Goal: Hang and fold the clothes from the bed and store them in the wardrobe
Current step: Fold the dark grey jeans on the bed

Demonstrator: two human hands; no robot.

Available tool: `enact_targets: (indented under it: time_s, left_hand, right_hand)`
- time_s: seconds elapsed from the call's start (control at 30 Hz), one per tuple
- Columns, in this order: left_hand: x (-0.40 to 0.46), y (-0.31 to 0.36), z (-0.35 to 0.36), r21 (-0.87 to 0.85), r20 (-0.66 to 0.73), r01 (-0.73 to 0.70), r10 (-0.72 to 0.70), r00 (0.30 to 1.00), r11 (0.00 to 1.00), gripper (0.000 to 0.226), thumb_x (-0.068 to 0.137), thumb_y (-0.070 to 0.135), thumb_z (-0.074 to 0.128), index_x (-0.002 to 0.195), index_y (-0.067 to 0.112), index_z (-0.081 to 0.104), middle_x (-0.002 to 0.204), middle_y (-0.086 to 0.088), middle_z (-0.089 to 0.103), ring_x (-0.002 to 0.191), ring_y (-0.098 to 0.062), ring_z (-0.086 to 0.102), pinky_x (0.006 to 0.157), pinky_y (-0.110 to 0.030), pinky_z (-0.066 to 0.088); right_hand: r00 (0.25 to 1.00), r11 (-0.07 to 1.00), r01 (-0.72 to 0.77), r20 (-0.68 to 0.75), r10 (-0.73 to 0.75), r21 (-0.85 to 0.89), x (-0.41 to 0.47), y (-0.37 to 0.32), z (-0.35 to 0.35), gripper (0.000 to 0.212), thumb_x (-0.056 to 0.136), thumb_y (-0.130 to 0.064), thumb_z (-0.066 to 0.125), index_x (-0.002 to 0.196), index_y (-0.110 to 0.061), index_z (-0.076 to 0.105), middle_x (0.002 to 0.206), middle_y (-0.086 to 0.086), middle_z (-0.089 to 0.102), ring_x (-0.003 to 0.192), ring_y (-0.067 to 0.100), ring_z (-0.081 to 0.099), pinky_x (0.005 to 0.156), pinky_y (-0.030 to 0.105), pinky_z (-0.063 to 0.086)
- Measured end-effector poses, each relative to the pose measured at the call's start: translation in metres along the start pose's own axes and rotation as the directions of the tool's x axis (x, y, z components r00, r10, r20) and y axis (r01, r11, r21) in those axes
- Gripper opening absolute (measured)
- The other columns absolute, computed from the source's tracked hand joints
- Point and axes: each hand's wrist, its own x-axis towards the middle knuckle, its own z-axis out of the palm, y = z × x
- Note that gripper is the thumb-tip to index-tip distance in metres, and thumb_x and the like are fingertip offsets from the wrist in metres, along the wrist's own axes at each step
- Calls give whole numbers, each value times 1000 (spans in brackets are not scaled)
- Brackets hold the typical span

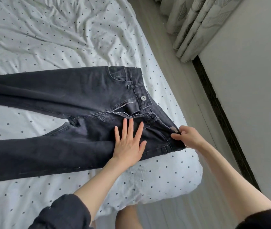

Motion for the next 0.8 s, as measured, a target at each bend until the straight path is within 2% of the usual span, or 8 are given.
enact_targets:
  time_s: [0.07,0.13,0.2,0.27,0.5,0.6,0.67,0.8]
  left_hand:
    - [-7,-2,-2,-24,-22,-28,28,999,999,61,100,40,27,151,24,-2,157,-12,-16,143,-28,-19,112,-56,-9]
    - [-13,-13,-13,-79,-161,-51,38,986,996,52,98,28,41,147,17,26,155,-17,14,145,-31,8,114,-58,6]
    - [-11,-26,-25,-123,-367,-62,13,930,990,43,89,14,57,131,7,50,135,-22,43,128,-38,40,104,-59,32]
    - [0,-43,-38,-150,-491,-4,-71,868,989,41,85,10,61,124,4,54,128,-23,48,118,-39,48,96,-53,41]
    - [38,-96,-60,4,-314,88,-82,946,996,54,99,35,30,150,25,16,159,-6,3,146,-29,-4,113,-56,-2]
    - [54,-110,-61,55,-258,95,-78,963,994,57,96,45,17,150,33,6,159,0,-7,145,-26,-13,111,-58,-9]
    - [62,-109,-61,69,-236,96,-77,969,993,58,94,48,12,150,35,4,159,2,-10,145,-25,-14,111,-58,-9]
    - [77,-96,-62,63,-228,134,-116,967,989,57,94,45,7,150,34,3,159,0,-9,145,-25,-11,112,-57,-8]
  right_hand:
    - [1000,997,-15,-11,15,-71,0,3,9,41,85,-15,66,60,-15,35,63,0,36,56,14,34,49,27,25]
    - [998,988,-37,37,43,-151,4,-6,17,37,86,-17,66,62,-12,38,64,3,39,58,16,38,51,27,31]
    - [996,970,-37,65,54,-239,12,-18,18,28,88,-21,63,70,-5,49,70,8,48,66,21,46,62,33,44]
    - [1000,974,18,-3,-19,-224,28,-35,18,32,91,-27,54,87,4,60,83,11,57,76,24,53,75,38,49]
    - [995,990,93,-36,-90,102,96,-130,37,78,83,-68,47,117,2,57,117,9,55,105,26,54,86,28,35]
    - [994,953,108,-26,-105,283,126,-166,40,51,78,-52,69,95,-5,58,97,3,60,81,15,58,67,21,44]
    - [989,962,146,-55,-136,231,137,-177,39,33,78,-31,76,75,-9,52,79,3,57,69,14,55,58,21,42]
    - [943,959,279,-199,-265,44,143,-185,30,19,83,-18,68,85,-11,51,73,0,50,74,19,48,63,26,38]
